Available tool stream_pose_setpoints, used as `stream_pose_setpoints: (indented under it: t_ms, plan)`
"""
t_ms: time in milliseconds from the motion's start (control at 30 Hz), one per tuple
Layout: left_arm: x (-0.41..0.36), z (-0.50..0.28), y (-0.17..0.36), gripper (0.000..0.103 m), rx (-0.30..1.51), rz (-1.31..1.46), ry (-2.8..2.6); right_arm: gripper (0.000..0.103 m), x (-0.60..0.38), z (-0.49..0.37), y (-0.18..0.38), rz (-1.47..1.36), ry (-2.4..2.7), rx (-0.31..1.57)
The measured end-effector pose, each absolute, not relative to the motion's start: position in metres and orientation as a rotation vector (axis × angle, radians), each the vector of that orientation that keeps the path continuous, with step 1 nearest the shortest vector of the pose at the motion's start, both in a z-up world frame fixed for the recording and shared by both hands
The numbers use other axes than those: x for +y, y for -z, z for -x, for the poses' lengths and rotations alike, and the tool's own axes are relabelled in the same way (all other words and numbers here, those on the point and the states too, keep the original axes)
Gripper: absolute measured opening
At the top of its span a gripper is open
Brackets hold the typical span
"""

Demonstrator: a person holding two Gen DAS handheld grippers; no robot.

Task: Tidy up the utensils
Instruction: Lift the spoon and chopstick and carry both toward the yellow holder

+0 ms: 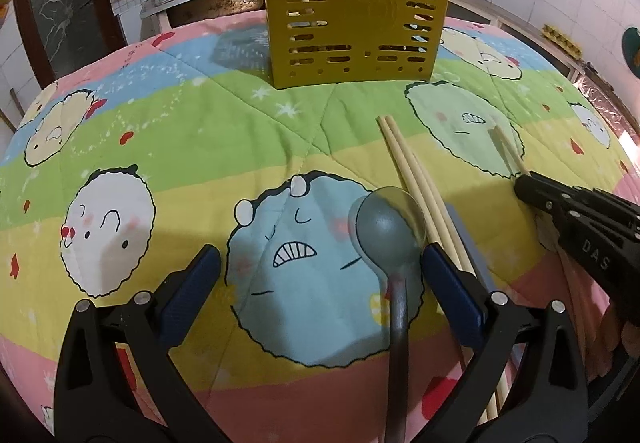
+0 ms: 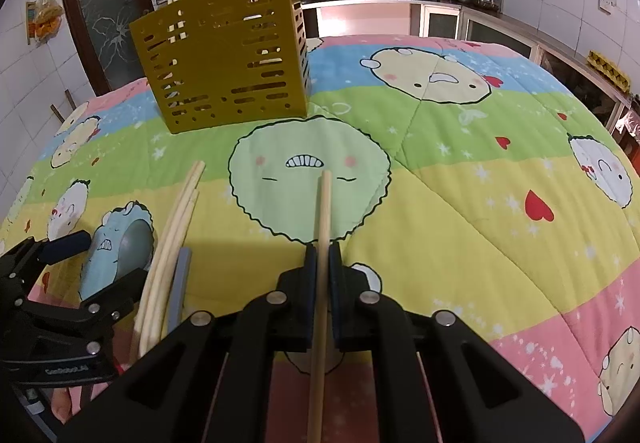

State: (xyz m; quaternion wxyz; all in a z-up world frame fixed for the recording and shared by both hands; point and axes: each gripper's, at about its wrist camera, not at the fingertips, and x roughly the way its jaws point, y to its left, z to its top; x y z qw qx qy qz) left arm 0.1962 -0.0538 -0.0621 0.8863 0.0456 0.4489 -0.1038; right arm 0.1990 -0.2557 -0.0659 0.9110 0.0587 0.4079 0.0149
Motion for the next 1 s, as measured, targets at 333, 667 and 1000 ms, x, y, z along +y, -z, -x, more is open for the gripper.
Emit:
stream_pose_setpoints:
  t_ms: [333,667,1000]
  plan:
    - [-0.060,-0.206,0.060,0.084,0.944,-0.097,0.203,0.007,-0.249,-0.207,0.065,-0.084,-0.029,0.866]
    - [-0.059,-0.222,0.055,0.064,0.978,-0.034,0.211,0.007,-0.251,-0.224,0.063,-0.126,-0.038,0.922]
    - [-0.062,-0.228,0.054,0.042,0.974,-0.038,0.196,0.007,-0.249,-0.233,0.064,-0.143,-0.032,0.928]
